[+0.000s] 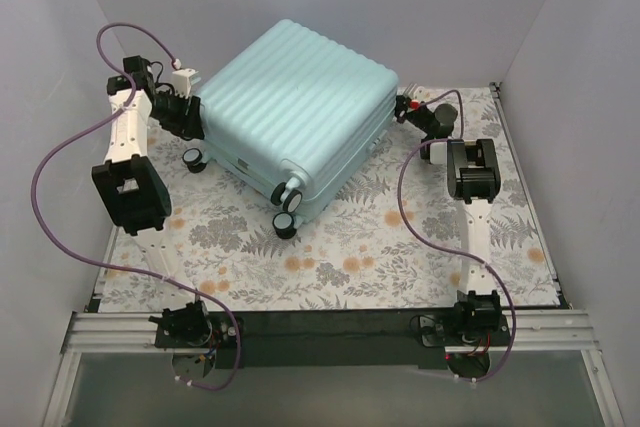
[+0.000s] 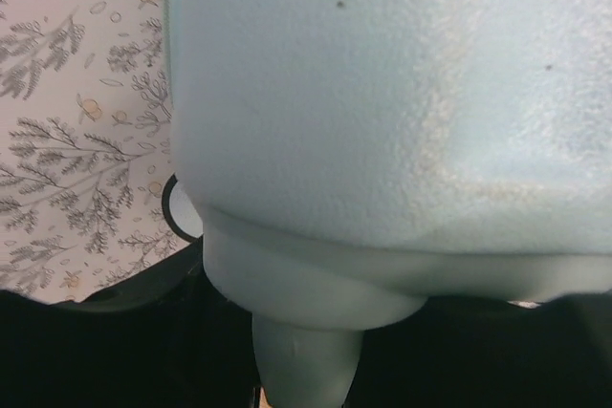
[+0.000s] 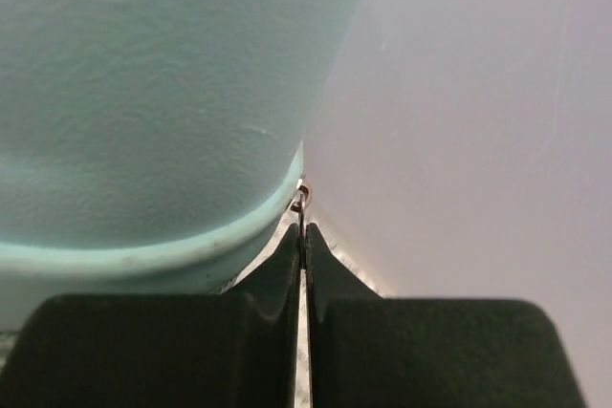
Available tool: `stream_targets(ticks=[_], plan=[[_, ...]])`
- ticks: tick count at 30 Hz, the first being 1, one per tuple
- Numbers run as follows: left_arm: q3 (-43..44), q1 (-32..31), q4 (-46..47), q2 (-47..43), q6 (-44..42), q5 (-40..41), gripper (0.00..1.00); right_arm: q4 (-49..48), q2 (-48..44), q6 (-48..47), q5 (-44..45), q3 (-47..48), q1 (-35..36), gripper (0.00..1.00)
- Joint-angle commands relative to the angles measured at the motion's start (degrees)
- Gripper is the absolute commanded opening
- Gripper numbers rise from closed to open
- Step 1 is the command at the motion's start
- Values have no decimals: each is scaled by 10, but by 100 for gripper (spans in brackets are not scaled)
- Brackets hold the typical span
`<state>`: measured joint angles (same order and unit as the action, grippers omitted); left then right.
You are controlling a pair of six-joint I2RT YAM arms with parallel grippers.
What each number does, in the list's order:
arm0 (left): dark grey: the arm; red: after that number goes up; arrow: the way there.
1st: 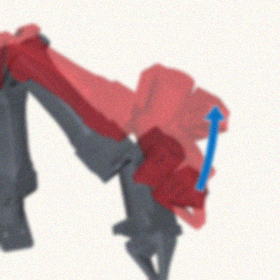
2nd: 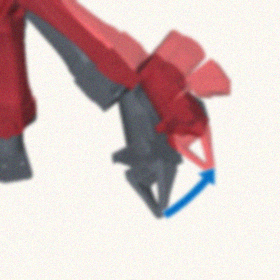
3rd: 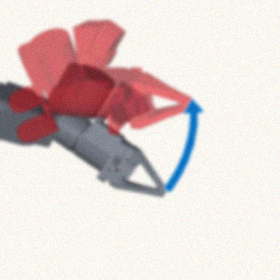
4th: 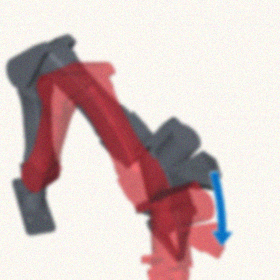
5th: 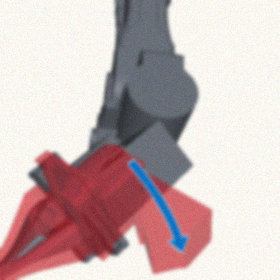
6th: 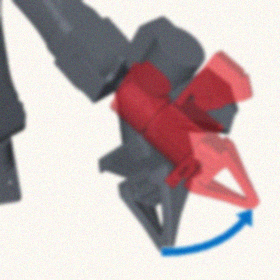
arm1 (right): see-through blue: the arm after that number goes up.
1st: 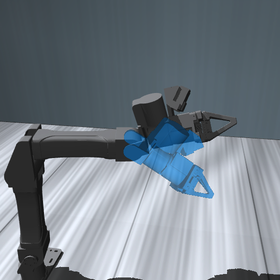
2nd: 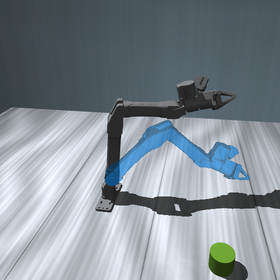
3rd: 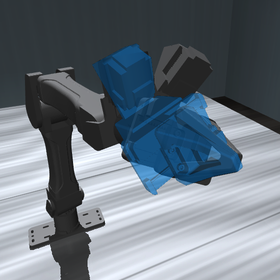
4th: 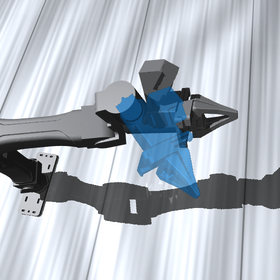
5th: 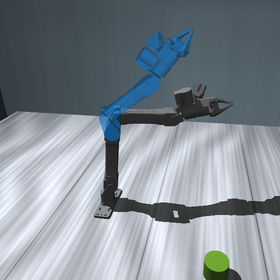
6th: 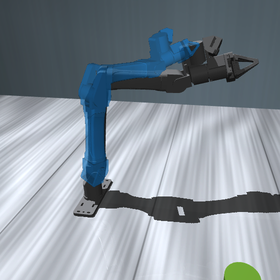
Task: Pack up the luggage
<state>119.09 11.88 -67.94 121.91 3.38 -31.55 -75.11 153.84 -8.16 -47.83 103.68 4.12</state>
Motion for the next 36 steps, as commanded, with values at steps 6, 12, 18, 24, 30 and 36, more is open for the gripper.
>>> stream_targets(ticks=[6,12,18,24,30,36], plan=[[-52,-190,345,77,92,-62,18,-235,-240,19,-182,-359,48,1],[-6,-222,406,104,165,-82,42,-230,-433,50,-243,-595,47,1],[27,-213,420,74,165,-48,57,-199,-570,60,-207,-758,47,1],[-35,-174,356,-85,140,-32,68,-47,-658,-34,-141,-822,48,1],[-179,-158,273,-278,84,-8,73,64,-714,-67,-107,-836,64,1],[-274,-128,176,-433,42,25,80,127,-744,-80,-68,-841,84,1]])
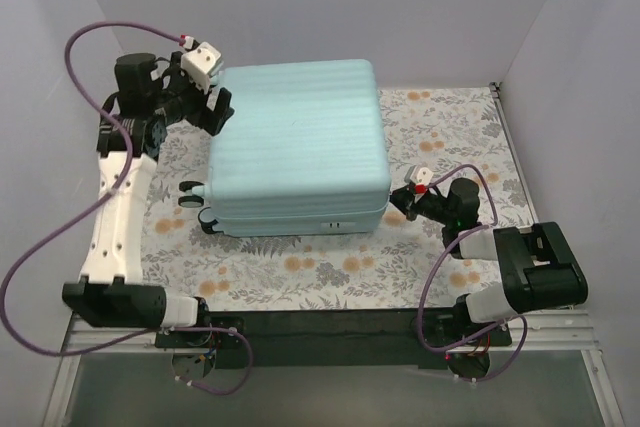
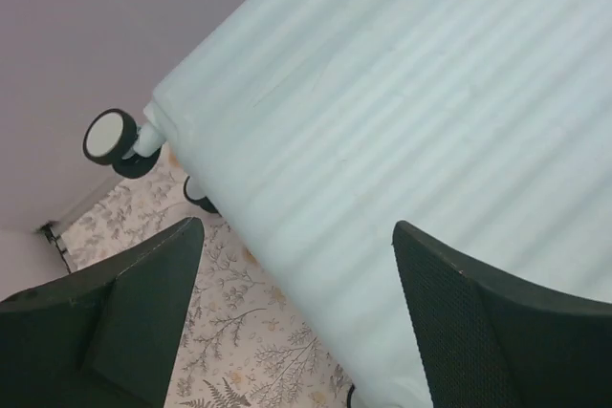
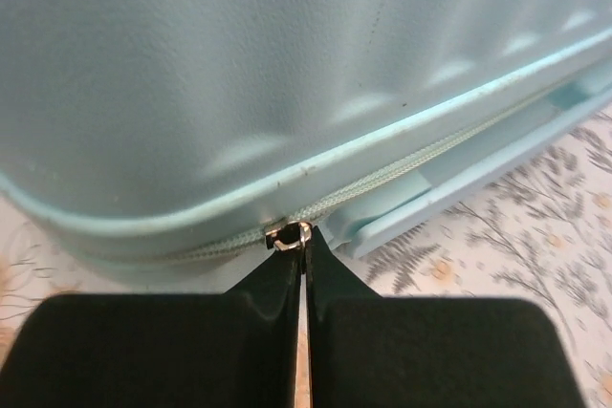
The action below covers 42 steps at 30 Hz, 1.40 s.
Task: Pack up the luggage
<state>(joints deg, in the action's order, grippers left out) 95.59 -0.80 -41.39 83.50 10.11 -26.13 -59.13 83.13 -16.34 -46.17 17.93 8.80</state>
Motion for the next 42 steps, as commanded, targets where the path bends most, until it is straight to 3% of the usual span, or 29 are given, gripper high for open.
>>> stream_targets(ticks=[1,2,5,9,16,22,26,33,36,39,42], plan=[[-49,4,-111,-66,-41,-45,79,-23,-41,0,-80,14,39,1],[-45,25,-140,-88,-62,-102,80,-18,-46,-4,-77,11,42,1],[-28,32,-249,-117,-145,-136,80,8,-66,-19,-67,9,47,1],[-18,33,-380,-126,-227,-70,80,39,-85,-36,-54,6,52,1],[-90,37,-385,-167,-329,69,79,63,-104,-54,-42,4,58,1],[-116,62,-383,-132,-394,85,79,70,-108,-60,-33,8,64,1],[-146,107,-345,-117,-439,52,80,70,-108,-60,-26,9,65,1],[-158,123,-344,-67,-514,-29,78,74,-113,-60,-17,8,65,1],[-179,126,-341,-58,-538,-35,69,75,-116,-60,-13,8,65,1],[-196,142,-346,-55,-585,-62,36,75,-119,-50,1,12,64,1],[-211,152,-360,-50,-632,-62,16,81,-116,-48,15,21,57,1]])
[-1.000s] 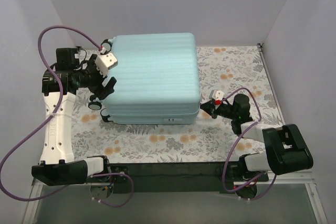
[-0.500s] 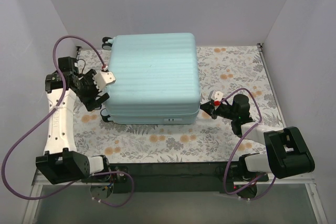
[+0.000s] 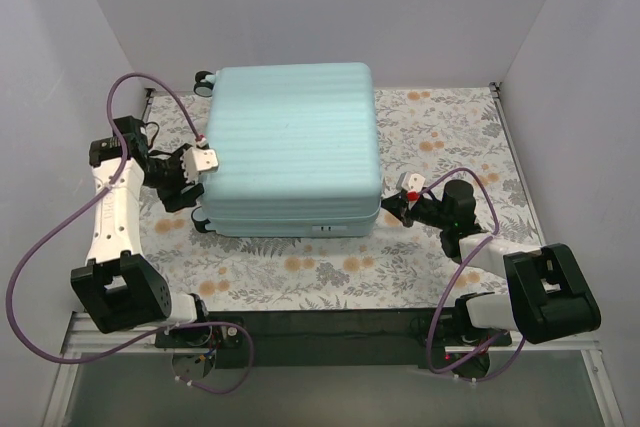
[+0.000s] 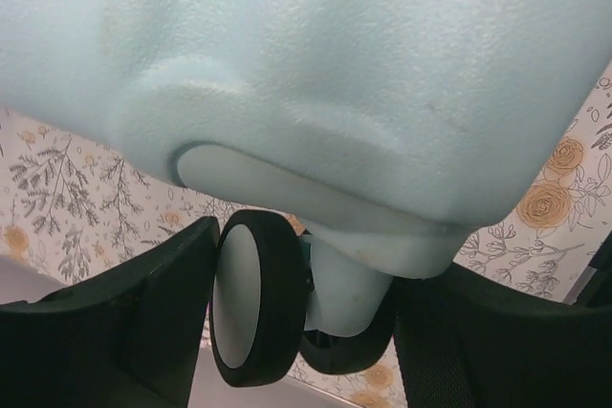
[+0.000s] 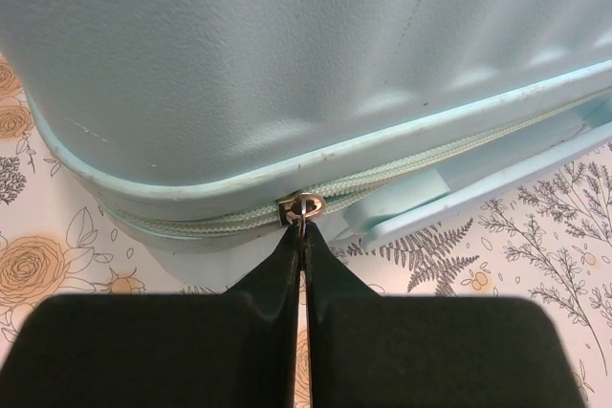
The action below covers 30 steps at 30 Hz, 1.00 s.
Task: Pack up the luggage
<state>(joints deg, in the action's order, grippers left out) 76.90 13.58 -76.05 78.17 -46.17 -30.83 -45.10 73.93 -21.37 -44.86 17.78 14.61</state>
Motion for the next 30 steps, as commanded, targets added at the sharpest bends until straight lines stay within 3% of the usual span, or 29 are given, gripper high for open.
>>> stream_targets(ticks=[1,10,16,21,30], plan=[[-29,13,-15,8,-84,-15,2,-60,-24,-1,6,30,-11,1],[-24,41,17,82,-153,4,0,-63,95,-32,-5,167,-126,1],[32,42,40,173,-174,8,0,-138,209,7,-29,268,-123,1],[111,36,74,248,-140,1,0,-179,313,29,-30,344,-119,1],[191,14,121,352,-100,16,0,-243,525,105,41,586,-92,1]])
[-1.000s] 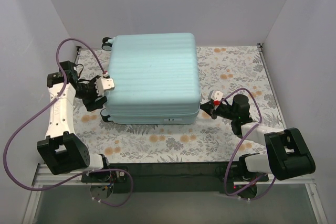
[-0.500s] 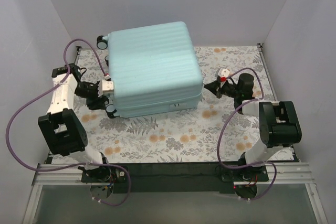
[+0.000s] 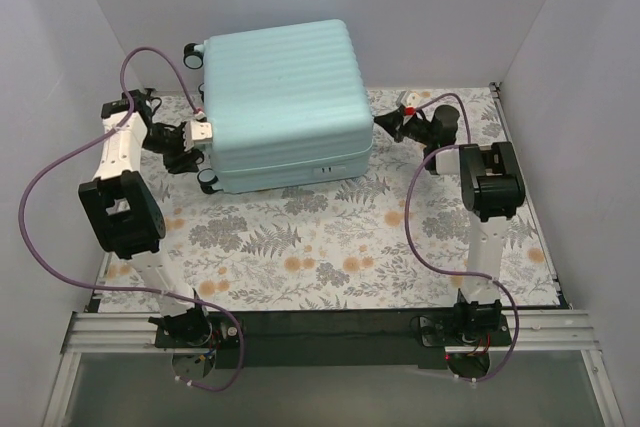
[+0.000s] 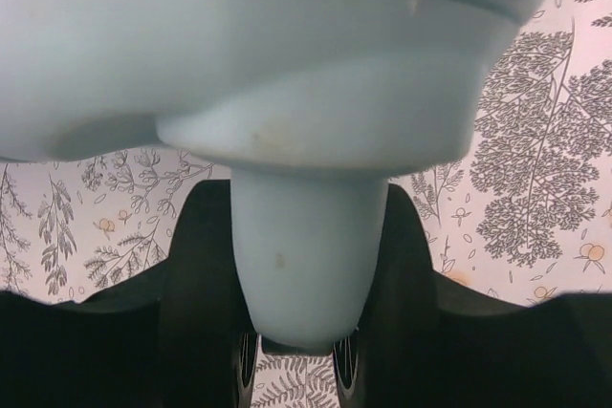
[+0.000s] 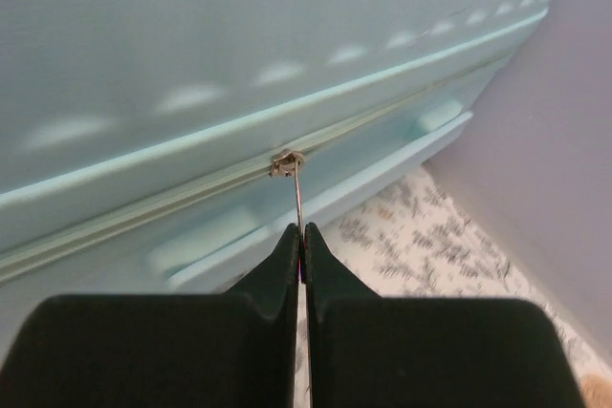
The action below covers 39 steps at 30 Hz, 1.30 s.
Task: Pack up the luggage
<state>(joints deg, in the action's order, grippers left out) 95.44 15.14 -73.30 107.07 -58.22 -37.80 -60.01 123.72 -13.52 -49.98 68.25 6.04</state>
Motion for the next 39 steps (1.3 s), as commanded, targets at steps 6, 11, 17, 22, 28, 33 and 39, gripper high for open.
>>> stream_targets(ticks=[6,11,17,22,28,33,39], plan=[[49,-14,118,112,50,91,0,-87,187,71,141,319,17,1],[91,-31,146,140,104,89,0,-10,375,71,212,591,48,1],[150,-41,248,179,256,70,23,-102,391,47,197,578,81,1],[140,-18,355,142,515,24,78,-197,277,71,144,363,93,1],[-11,27,539,-20,878,2,83,-244,189,76,103,239,115,1],[-143,39,596,-176,1091,186,84,-274,133,68,76,139,137,1],[-160,52,494,-252,1208,351,86,-285,73,60,56,59,165,1]])
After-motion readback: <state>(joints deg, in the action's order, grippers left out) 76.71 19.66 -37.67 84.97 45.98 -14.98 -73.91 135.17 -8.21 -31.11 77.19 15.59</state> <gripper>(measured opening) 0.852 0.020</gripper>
